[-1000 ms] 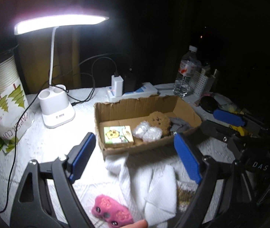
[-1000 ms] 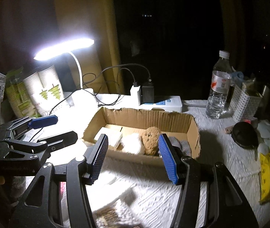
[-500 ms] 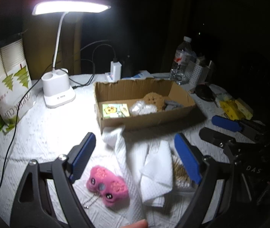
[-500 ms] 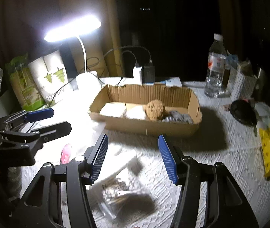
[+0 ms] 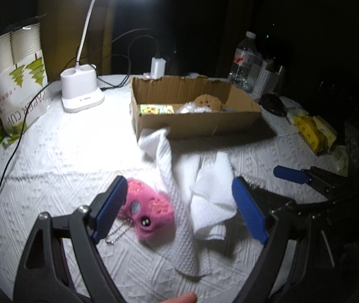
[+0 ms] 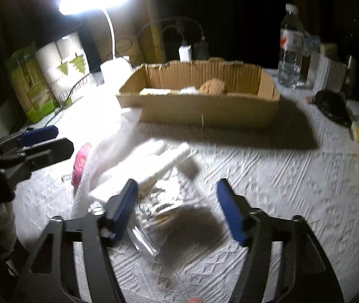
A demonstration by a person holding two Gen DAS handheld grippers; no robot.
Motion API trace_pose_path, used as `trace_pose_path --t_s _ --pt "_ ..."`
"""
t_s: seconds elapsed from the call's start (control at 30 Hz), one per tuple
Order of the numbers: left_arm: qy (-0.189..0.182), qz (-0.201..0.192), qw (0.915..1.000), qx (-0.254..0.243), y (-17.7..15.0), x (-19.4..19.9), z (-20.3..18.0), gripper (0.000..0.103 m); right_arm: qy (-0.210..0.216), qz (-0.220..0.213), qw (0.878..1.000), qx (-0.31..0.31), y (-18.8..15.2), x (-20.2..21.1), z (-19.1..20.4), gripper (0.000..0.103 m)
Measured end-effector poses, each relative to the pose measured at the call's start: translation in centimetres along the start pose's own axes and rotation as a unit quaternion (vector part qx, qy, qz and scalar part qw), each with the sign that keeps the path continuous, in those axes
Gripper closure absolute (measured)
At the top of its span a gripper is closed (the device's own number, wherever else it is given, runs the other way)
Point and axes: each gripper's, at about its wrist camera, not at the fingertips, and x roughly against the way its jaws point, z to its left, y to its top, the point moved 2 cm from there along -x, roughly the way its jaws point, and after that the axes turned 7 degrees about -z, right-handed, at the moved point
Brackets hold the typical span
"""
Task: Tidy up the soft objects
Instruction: 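Grasp the cotton swab bag with the right tool while the left tool moves to the white towel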
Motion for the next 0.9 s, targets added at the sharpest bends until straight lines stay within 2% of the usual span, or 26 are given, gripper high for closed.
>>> trace_pose_path --t_s 0.17,0.3,0.43,0.5,0.57,0.6,0.63,0.67,0.9 --pt "0.002 0.011 0.9999 -0.001 -0.8 -0.2 0.0 0.017 0.004 0.022 1.0 0.003 -1.4 -1.7 0.3 0.027" --pt "0.001 0.017 0.9999 -0.003 -1.1 -0.4 -0.4 0.017 0.005 0.028 1.0 -0.006 -1.6 -2.4 0.0 0.021" --pt "0.0 0.02 0.9997 -0.014 -1.0 -0.7 -1.3 0.017 0.03 0.037 0.998 -0.036 -1.8 -3.1 -0.9 0.019" --pt "0.0 0.023 0.9995 -0.02 -1.0 -0.9 -1.8 0.017 0.048 0.037 0.997 -0.051 -1.8 -3.3 -1.2 0.024" --pt "-0.003 0.027 0.9993 -0.027 -1.0 -1.2 -2.5 0.017 0.062 0.034 0.996 -0.049 -1.8 -2.9 -1.4 0.036" --pt "-0.004 0.03 0.999 -0.032 -1.0 -1.5 -3.0 0.017 0.064 0.033 0.996 -0.046 -1.8 -2.6 -1.5 0.038" --pt "-0.006 0.031 0.9988 -0.037 -0.9 -1.6 -3.4 0.017 0.065 0.03 0.997 -0.042 -1.8 -2.3 -1.6 0.045" --pt "-0.009 0.032 0.9985 -0.043 -0.9 -1.8 -3.8 0.017 0.071 0.025 0.996 -0.043 -1.8 -2.0 -1.8 0.057" --pt "-0.03 0.05 0.9935 -0.098 -1.4 -4.6 -7.2 0.018 0.04 0.005 0.997 -0.059 -2.0 -0.2 -5.4 0.058"
